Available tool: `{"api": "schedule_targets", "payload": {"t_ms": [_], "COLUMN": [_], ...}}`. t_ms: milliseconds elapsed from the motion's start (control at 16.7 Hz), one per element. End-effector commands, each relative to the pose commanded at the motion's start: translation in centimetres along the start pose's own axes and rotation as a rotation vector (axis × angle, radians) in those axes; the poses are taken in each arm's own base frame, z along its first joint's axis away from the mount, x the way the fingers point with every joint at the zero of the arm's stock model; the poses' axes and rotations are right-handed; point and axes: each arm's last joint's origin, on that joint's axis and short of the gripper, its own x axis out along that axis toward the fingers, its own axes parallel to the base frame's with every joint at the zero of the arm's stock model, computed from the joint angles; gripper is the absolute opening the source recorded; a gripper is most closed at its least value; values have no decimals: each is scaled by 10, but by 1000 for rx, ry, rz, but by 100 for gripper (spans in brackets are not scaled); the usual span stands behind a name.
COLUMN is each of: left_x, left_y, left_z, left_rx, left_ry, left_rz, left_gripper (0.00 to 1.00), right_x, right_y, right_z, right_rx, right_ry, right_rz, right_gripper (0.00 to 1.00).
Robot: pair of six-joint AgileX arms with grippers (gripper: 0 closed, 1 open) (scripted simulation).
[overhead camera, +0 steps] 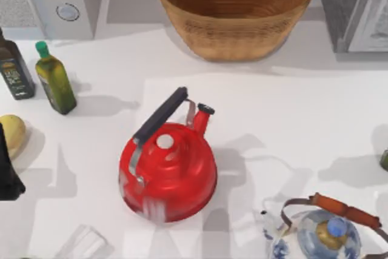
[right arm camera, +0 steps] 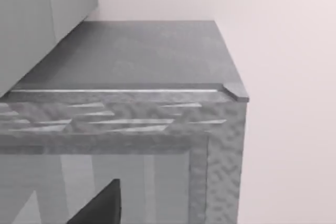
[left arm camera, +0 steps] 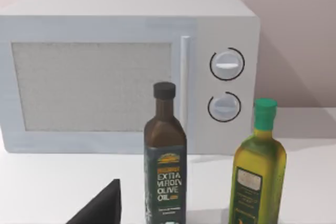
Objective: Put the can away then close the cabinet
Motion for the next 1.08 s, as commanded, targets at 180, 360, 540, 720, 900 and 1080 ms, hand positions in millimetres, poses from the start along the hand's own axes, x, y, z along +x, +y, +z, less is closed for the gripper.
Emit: {"api": "schedule_targets", "payload": {"t_ms": [180,360,540,720,900,1080], "left_x": [0,0,0,0,0,0], "left_y": [0,0,0,0,0,0], "left_z": [0,0,0,0,0,0], "left_rx": [0,0,0,0,0,0], "left_ry": [0,0,0,0,0,0], "left_rz": [0,0,0,0,0,0], "left_gripper": [100,100,100,100,100,100], "right_x": [-11,-16,-16,-13,3,29], "right_y": [19,27,27,28,41,70], "right_z": [29,39,39,39,43,50], "right_rx": [-8,-11,-11,-15,-34,-54], "right_ry": [-3,-5,-5,-6,-16,-37], "right_rz": [-1,-1,-1,2,-5,-18], "right_gripper": [100,100,100,100,100,100]}}
